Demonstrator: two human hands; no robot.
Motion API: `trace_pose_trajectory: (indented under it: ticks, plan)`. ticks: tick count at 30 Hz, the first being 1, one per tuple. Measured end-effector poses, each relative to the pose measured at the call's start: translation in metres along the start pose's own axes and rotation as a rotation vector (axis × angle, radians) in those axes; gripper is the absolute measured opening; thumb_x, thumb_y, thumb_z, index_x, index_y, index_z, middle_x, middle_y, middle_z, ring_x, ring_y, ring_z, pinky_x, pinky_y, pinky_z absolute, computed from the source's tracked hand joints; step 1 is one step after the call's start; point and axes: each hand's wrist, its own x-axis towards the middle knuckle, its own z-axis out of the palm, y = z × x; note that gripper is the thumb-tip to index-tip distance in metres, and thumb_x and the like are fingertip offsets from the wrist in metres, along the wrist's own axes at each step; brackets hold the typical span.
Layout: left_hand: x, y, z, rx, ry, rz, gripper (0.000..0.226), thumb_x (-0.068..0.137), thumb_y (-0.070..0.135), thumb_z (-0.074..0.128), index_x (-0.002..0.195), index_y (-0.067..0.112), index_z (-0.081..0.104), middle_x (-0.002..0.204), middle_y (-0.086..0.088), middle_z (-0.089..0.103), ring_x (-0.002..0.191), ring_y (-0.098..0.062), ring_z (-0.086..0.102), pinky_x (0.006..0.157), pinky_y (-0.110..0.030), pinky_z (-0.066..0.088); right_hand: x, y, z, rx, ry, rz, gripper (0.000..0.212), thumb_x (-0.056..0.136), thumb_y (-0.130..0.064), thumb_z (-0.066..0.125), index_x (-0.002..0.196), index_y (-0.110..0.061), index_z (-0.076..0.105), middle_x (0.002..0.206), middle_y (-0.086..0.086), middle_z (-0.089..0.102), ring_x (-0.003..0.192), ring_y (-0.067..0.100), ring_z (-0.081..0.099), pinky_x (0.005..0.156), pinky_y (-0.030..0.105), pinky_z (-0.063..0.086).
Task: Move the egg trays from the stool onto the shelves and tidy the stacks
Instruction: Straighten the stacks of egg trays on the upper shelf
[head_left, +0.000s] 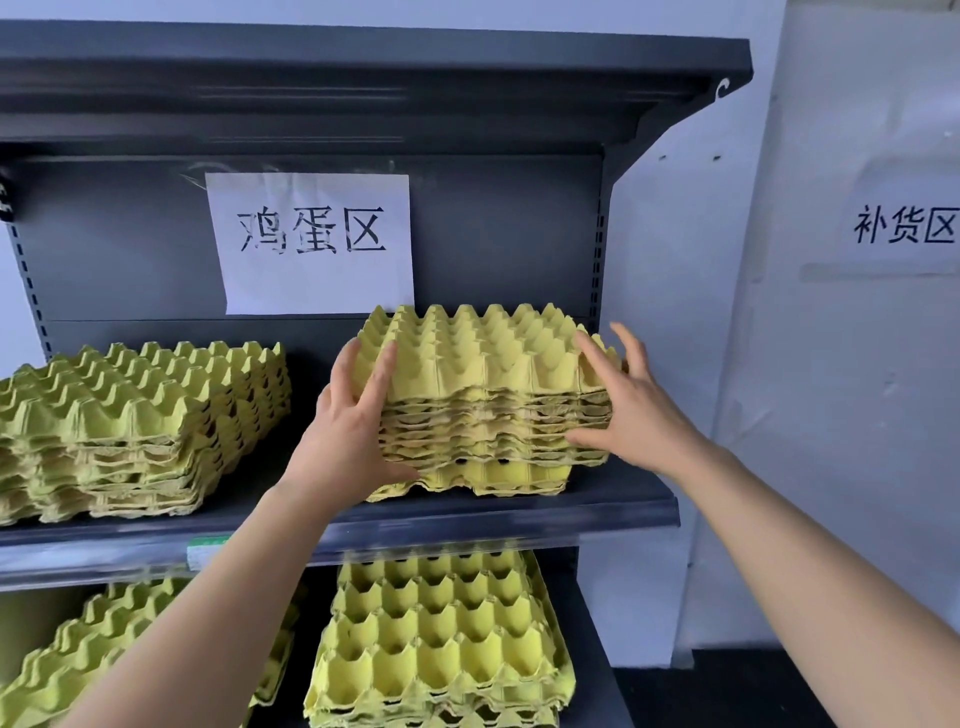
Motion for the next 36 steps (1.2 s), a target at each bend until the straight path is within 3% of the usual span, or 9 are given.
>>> trace_pose_trajectory:
  ticks: [5, 8, 11, 14, 16, 22, 28, 36]
  plan:
    - [0.001, 0.000, 0.005, -0.017, 0.021, -0.021, 0.149, 0.048, 0.043, 0.093, 0.147, 0.043, -0.018, 0.157, 0.003, -0.016, 0.122, -0.037, 0.047, 0.095, -0.042, 0.050, 0.006, 0.006, 0.000, 0.094, -0.122, 0.093, 0.103, 0.073, -0.042, 0.078, 0.149, -0.034, 0.009, 0.155, 0.003, 0.018, 0.135, 0.024, 0.033, 0.106, 0.037, 0.034]
    - [-0.002, 0.000, 0.005, -0.020, 0.036, -0.028, 0.149, 0.047, 0.045, 0.093, 0.147, 0.045, -0.018, 0.156, 0.003, -0.020, 0.118, -0.037, 0.052, 0.091, -0.041, 0.052, 0.006, 0.007, 0.000, 0.170, -0.109, 0.094, 0.104, 0.072, -0.040, 0.079, 0.148, -0.038, 0.008, 0.155, 0.000, 0.020, 0.137, 0.021, 0.031, 0.106, 0.035, 0.032]
    - [-0.007, 0.005, 0.008, -0.093, 0.036, -0.135, 0.145, 0.048, 0.036, 0.095, 0.146, 0.050, -0.010, 0.155, -0.003, -0.026, 0.102, -0.038, 0.062, 0.083, -0.039, 0.052, 0.006, 0.007, 0.002, 0.196, -0.118, 0.098, 0.103, 0.073, -0.039, 0.079, 0.148, -0.038, 0.007, 0.156, -0.001, 0.018, 0.138, 0.021, 0.029, 0.107, 0.034, 0.031]
    - [-0.007, 0.011, 0.006, -0.178, 0.007, -0.213, 0.136, 0.051, 0.027, 0.095, 0.144, 0.053, 0.000, 0.157, -0.012, -0.007, 0.091, -0.037, 0.064, 0.080, -0.041, 0.053, 0.006, 0.007, 0.006, 0.201, -0.101, 0.108, 0.097, 0.075, -0.036, 0.078, 0.146, -0.035, 0.012, 0.154, 0.001, 0.022, 0.135, 0.022, 0.033, 0.104, 0.034, 0.033]
    - [-0.007, 0.010, 0.004, -0.203, 0.006, -0.212, 0.131, 0.052, 0.027, 0.095, 0.143, 0.052, 0.004, 0.156, -0.013, 0.002, 0.091, -0.036, 0.063, 0.081, -0.041, 0.052, 0.006, 0.007, 0.007, 0.213, -0.076, 0.109, 0.095, 0.073, -0.035, 0.079, 0.145, -0.031, 0.018, 0.152, 0.001, 0.026, 0.134, 0.020, 0.034, 0.102, 0.032, 0.033]
    - [-0.003, 0.009, -0.001, -0.239, 0.036, -0.185, 0.121, 0.056, 0.027, 0.093, 0.142, 0.053, 0.011, 0.156, -0.008, 0.006, 0.099, -0.033, 0.059, 0.087, -0.040, 0.050, 0.008, 0.004, 0.003, 0.252, -0.023, 0.122, 0.093, 0.071, -0.031, 0.082, 0.144, -0.027, 0.025, 0.149, -0.001, 0.032, 0.133, 0.017, 0.034, 0.099, 0.027, 0.032]
    - [-0.002, 0.001, -0.021, -0.247, 0.090, -0.178, 0.119, 0.055, 0.024, 0.093, 0.140, 0.055, 0.016, 0.155, -0.009, 0.010, 0.084, -0.024, 0.050, 0.083, -0.039, 0.050, 0.012, -0.013, -0.005, 0.260, 0.018, 0.101, 0.093, 0.071, -0.029, 0.082, 0.145, -0.027, 0.025, 0.150, -0.002, 0.032, 0.134, 0.017, 0.034, 0.103, 0.030, 0.032]
    - [-0.006, -0.026, -0.028, -0.210, 0.035, -0.223, 0.122, 0.055, 0.026, 0.093, 0.141, 0.055, 0.011, 0.155, -0.012, 0.007, 0.103, -0.041, 0.059, 0.088, -0.046, 0.050, 0.017, -0.040, 0.009, 0.226, -0.044, 0.098, 0.094, 0.073, -0.032, 0.080, 0.146, -0.027, 0.021, 0.152, -0.002, 0.028, 0.135, 0.019, 0.033, 0.104, 0.034, 0.034]
